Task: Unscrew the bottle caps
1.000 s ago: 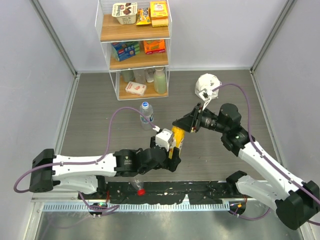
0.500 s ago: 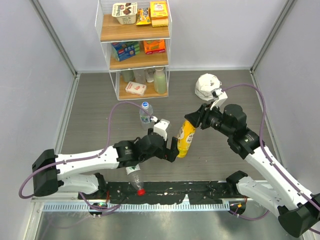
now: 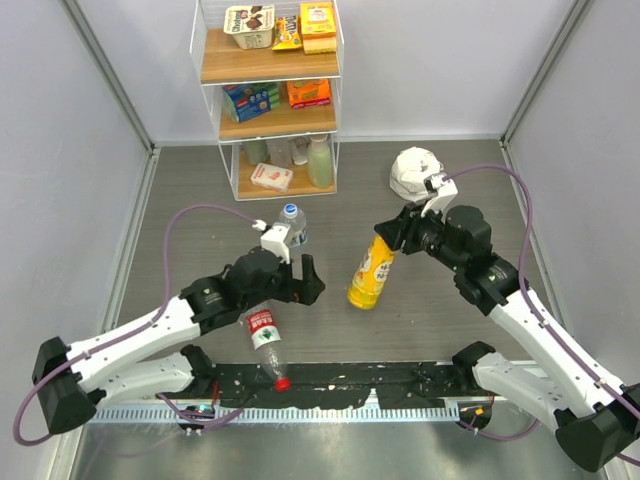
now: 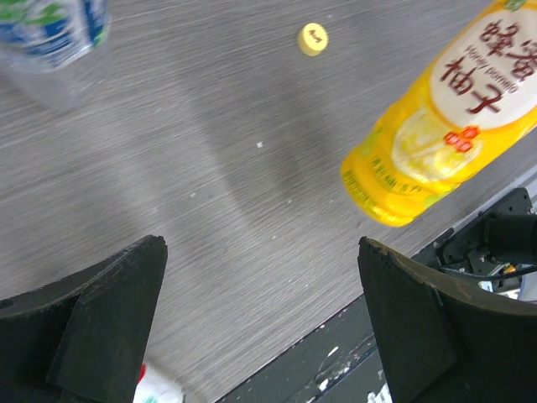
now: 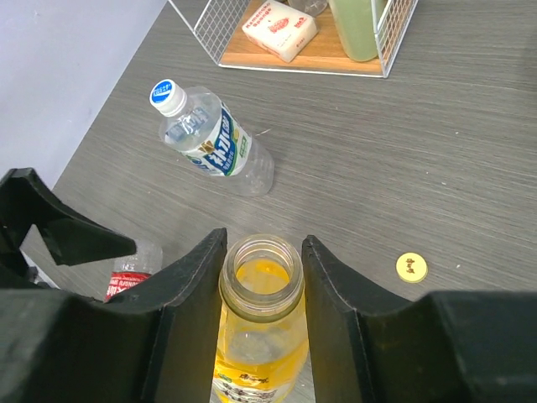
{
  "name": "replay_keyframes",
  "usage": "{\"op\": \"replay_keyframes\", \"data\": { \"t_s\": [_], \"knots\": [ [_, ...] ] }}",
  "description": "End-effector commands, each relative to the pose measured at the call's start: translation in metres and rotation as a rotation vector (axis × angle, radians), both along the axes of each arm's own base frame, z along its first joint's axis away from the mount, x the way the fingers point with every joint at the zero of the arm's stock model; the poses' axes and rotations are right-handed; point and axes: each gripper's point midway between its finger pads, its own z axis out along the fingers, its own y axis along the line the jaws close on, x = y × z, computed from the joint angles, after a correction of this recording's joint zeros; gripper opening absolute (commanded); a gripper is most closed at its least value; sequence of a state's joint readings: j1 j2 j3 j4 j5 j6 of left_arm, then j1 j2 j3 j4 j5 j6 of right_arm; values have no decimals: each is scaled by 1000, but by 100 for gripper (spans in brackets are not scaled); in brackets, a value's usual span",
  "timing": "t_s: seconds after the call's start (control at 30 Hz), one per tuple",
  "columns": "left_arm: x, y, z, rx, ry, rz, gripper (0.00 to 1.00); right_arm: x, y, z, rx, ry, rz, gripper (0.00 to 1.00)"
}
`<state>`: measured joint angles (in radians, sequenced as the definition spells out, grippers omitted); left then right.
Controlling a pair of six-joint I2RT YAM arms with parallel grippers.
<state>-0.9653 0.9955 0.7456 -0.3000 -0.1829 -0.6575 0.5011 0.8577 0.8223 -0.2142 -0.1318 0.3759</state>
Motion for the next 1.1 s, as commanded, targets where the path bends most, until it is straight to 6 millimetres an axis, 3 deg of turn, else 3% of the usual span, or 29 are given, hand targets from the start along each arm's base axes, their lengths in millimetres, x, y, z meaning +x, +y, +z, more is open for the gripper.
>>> {"op": "replay_keyframes", "data": {
  "t_s": [0.0,0.13,0.3,0.43,0.47,0.63,0.73,0.87,1.07],
  "knots": [
    [-9,44,-12,38,36,79,100,12,2,30,31,-103,-12,2],
    [-17,72,-13,36,49,134,100,24,-2,31,21,-111,-66,2],
    [-24,84,-9,5,30,150,100,40,4,25,24,-106,-100,2],
    [-28,76,-9,-36,48,118,100,58,-2,17,-2,-108,-197,2],
    [-29,72,-10,-43,53,105,100,65,-4,26,10,-148,-231,2],
    [-28,56,-13,-59,84,68,100,96,-34,19,-90,-199,-460,2],
    [-26,50,-17,-52,99,53,100,109,-42,30,-94,-263,-533,2],
    [-27,45,-23,-41,129,44,100,124,-56,40,-149,-317,-634,2],
    [-28,48,-24,-34,127,50,100,146,-78,35,-283,-338,-808,2]
  ]
}}
